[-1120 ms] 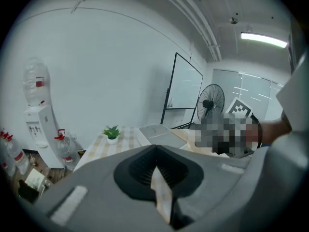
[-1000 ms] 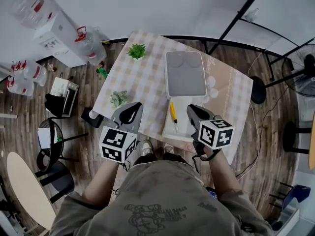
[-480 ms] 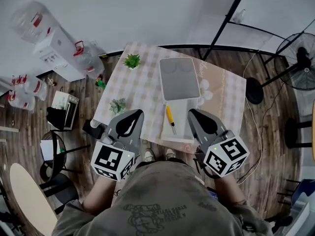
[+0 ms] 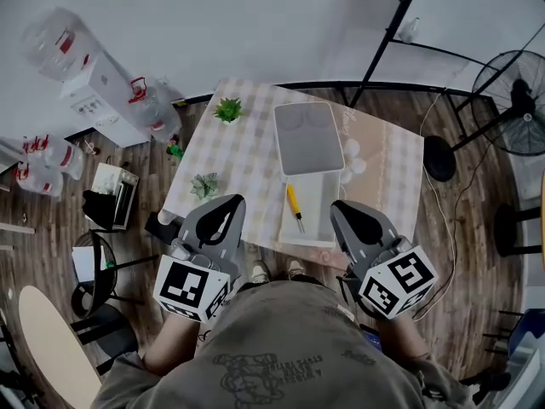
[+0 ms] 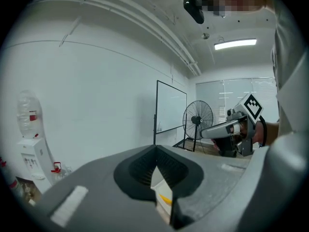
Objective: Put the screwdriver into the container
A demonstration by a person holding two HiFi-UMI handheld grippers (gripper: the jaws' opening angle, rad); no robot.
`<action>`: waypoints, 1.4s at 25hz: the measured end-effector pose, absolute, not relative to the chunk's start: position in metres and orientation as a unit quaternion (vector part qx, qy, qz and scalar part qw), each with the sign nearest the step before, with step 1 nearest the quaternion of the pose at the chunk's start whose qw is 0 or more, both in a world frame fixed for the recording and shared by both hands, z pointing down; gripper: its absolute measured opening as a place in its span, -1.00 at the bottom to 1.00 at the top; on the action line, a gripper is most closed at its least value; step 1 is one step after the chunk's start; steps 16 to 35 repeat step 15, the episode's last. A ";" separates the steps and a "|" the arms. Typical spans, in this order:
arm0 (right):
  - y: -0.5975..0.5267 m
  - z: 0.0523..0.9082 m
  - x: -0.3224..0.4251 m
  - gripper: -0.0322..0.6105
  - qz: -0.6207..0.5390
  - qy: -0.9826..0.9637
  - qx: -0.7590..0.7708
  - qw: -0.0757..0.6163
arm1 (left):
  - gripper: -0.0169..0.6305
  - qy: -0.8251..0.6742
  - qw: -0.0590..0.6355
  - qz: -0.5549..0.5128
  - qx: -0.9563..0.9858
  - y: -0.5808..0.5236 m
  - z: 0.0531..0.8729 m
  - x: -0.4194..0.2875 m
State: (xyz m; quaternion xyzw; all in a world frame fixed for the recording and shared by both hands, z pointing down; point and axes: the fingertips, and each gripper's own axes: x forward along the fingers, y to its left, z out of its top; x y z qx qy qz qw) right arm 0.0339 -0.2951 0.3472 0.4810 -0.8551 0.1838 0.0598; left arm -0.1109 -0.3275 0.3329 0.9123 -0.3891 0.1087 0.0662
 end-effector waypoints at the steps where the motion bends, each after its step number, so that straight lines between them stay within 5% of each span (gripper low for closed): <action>1: -0.295 0.347 0.034 -0.82 0.184 -0.855 0.481 0.061 | -0.94 -0.390 0.066 0.109 0.912 -0.327 0.333 -0.111; 35: -0.295 0.351 0.039 -0.82 0.183 -0.858 0.474 0.075 | -0.94 -0.396 0.064 0.107 0.910 -0.325 0.338 -0.112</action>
